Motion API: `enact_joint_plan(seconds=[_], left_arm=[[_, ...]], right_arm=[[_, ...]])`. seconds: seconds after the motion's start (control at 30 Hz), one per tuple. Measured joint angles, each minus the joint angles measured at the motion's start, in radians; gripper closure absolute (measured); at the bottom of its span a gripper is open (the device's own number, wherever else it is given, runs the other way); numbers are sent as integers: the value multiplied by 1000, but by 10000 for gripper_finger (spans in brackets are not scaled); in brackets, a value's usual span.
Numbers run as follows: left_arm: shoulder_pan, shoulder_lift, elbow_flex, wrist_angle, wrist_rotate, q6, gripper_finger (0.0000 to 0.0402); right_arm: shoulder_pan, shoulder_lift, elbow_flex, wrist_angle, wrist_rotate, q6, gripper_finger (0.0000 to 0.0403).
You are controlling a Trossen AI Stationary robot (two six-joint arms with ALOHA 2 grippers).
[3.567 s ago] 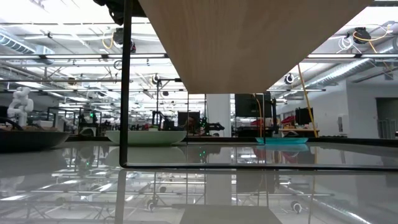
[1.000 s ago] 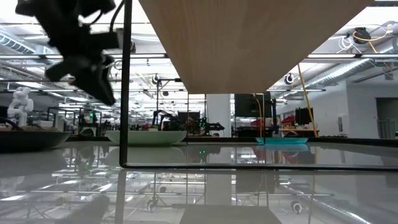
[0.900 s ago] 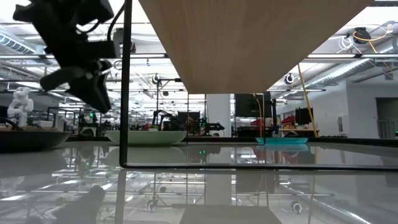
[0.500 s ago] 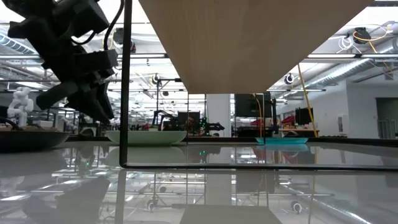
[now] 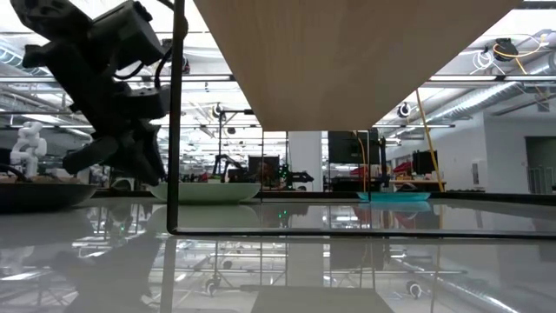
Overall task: Place and stack plates onto a shelf
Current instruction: Stack the light green plate on top of the purple plate on the shelf
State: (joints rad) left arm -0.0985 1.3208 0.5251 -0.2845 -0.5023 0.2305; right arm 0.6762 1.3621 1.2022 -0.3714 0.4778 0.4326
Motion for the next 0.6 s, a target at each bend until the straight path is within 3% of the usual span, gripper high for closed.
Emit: enact_joint_plan(seconds=[0.3, 0.6], left_arm=[[57, 26, 0, 19, 2, 19, 200], [82, 115, 1, 139, 24, 174, 194]], right_arm=[[0, 0, 0, -2, 0, -7, 403], [0, 0, -38, 40, -3, 4, 403]])
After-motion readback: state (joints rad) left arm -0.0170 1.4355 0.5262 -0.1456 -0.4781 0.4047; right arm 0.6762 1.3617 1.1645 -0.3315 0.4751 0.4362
